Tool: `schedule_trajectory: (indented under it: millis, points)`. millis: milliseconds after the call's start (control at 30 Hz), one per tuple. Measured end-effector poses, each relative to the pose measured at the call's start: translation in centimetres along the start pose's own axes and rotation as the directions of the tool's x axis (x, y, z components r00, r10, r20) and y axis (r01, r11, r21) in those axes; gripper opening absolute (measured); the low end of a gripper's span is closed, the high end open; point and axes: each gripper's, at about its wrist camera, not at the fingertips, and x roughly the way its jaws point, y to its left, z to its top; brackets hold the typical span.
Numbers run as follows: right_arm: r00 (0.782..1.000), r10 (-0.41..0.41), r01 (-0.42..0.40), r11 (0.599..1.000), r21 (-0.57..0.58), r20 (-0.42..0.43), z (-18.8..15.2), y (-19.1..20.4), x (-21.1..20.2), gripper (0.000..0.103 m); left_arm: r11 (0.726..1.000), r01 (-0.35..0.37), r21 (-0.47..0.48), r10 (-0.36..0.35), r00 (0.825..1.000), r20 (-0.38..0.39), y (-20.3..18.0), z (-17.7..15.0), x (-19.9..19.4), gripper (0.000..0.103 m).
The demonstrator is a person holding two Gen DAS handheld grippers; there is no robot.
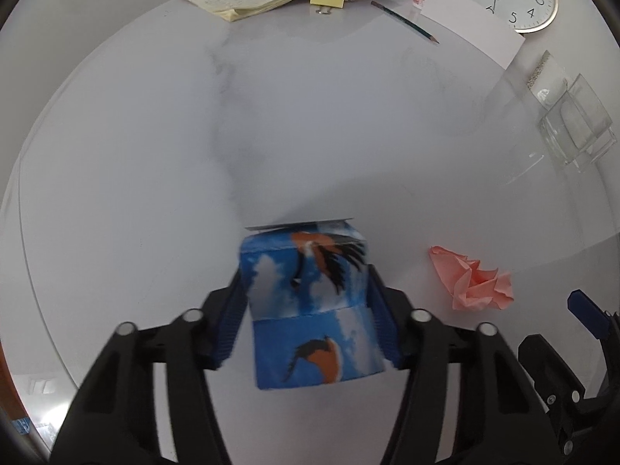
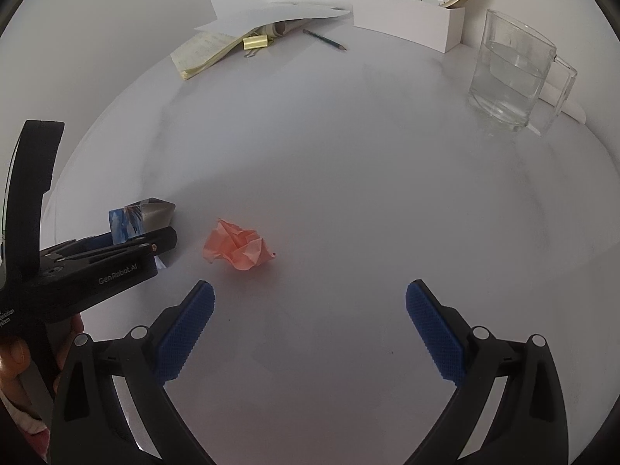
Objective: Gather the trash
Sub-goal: 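Grasp the blue printed box with the left gripper while the right grasps the pink paper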
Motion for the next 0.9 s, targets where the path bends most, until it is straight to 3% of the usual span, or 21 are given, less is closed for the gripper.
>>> schedule_trajectory:
  millis: [567, 700, 867, 900]
  points:
    - [0.998, 0.061, -0.061, 0.998, -0.028, -0.008, 2.3, 3.4, 4.1, 0.098, 0.997, -0.036, -0.069, 0.039, 0.999, 0.031, 4.3, -1.1, -4.6, 0.049]
    - [1.0, 0.023, -0.024, 0.999, -0.032, -0.02, 2.6, 4.5, 5.2, 0.083, 0.996, -0.044, -0.079, 0.046, 0.999, 0.023, 4.6, -1.4, -4.4, 0.049]
    - [0.999, -0.048, 0.047, 0.996, -0.081, -0.011, 2.8, 5.6, 5.1, 0.048, 0.996, -0.053, -0.069, 0.055, 0.998, 0.024, 4.5, -1.6, -4.5, 0.049]
    - [0.999, -0.048, 0.047, 0.996, -0.082, -0.013, 2.8, 5.6, 5.0, 0.047, 0.996, -0.053, -0.07, 0.055, 0.998, 0.025, 4.4, -1.6, -4.6, 0.049]
